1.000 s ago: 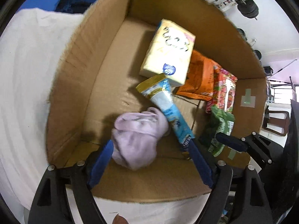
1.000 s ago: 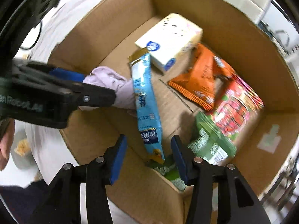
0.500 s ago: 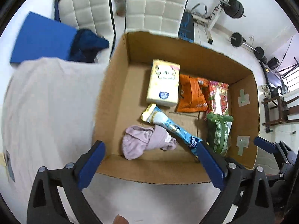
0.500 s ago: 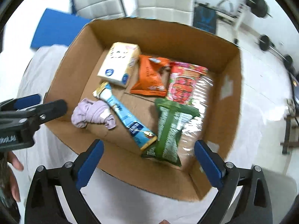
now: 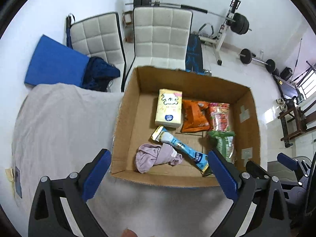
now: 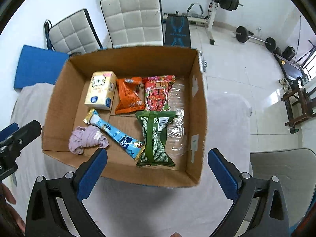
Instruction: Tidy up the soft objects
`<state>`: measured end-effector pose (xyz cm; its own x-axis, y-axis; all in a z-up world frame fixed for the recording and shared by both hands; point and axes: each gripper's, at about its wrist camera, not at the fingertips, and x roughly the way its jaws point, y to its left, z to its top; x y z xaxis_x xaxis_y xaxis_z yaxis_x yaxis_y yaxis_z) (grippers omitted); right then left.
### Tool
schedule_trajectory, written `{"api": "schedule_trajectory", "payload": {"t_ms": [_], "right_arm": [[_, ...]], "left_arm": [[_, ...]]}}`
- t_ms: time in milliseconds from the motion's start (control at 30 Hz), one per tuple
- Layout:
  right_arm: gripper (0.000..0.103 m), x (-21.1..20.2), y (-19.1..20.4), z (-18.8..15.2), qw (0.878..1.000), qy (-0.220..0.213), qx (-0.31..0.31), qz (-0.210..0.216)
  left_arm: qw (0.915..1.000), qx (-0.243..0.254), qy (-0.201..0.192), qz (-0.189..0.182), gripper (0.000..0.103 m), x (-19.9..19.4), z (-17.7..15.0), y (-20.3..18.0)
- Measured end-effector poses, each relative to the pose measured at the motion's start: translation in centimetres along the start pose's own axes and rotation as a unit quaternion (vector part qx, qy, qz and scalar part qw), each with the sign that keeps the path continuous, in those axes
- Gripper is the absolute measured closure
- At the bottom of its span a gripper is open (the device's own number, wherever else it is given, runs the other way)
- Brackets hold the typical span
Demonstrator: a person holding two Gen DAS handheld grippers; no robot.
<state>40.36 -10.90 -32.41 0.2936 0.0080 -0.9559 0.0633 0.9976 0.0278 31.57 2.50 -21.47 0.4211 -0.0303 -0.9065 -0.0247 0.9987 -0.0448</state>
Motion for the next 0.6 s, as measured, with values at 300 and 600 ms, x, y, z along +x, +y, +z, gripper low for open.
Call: {"api": "schedule_trajectory", "payload": {"t_ms": [300, 600], "right_arm": [[0.0, -9.4, -0.9, -4.0, 0.998, -0.053, 0.015, 0.007], [0.0, -21.7, -1.5, -9.9, 0.992, -0.121, 0.016, 0.021]], "left_arm": [[0.9981, 0.015, -0.058, 0.013, 0.003, -8.9, -3.3, -1.4], [0.9968, 0.032, -0.073, 0.011, 0.003, -17.5, -7.6, -2.0]]}}
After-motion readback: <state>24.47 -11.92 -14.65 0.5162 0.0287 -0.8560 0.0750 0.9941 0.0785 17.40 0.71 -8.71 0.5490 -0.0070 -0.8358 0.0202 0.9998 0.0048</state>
